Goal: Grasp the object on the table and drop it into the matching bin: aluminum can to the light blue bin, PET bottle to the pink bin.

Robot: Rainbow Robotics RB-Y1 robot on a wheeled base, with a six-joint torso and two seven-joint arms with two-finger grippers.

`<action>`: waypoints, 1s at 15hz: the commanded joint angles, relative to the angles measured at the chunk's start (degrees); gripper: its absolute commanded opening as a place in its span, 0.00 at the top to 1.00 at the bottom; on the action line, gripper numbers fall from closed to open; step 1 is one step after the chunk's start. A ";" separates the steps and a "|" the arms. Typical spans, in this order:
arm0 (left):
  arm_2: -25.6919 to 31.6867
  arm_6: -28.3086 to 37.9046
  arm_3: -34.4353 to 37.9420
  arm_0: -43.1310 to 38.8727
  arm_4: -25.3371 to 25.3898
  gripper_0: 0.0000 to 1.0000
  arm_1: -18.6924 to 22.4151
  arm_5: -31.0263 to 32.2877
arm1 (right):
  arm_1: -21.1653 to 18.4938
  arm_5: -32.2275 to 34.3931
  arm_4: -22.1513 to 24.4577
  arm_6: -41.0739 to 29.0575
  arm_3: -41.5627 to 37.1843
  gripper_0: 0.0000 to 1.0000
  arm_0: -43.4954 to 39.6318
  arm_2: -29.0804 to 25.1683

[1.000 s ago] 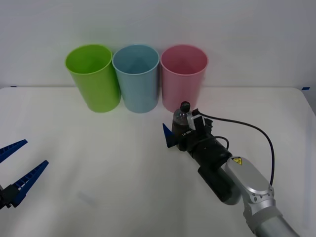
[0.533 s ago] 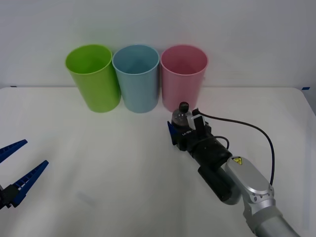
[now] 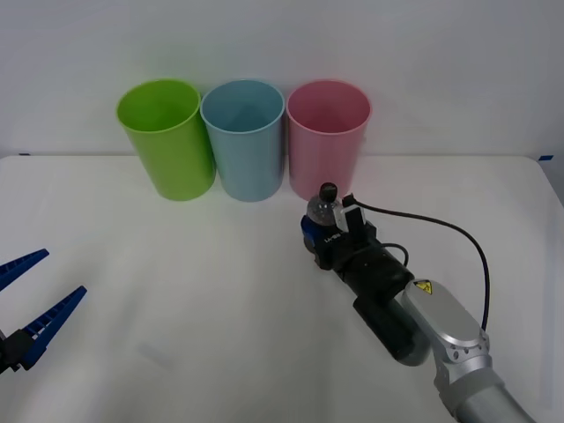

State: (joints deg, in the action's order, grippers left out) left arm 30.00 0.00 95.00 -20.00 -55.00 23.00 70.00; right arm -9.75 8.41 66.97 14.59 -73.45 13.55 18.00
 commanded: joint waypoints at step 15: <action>0.00 0.00 0.00 0.00 0.00 0.00 0.00 0.00 | -11.25 5.48 0.17 -2.63 -26.57 1.00 -10.82 0.37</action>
State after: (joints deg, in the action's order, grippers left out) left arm 30.00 0.00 95.00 -20.00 -55.00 23.00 70.00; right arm -20.21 13.63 67.14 12.31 -98.95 3.01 18.49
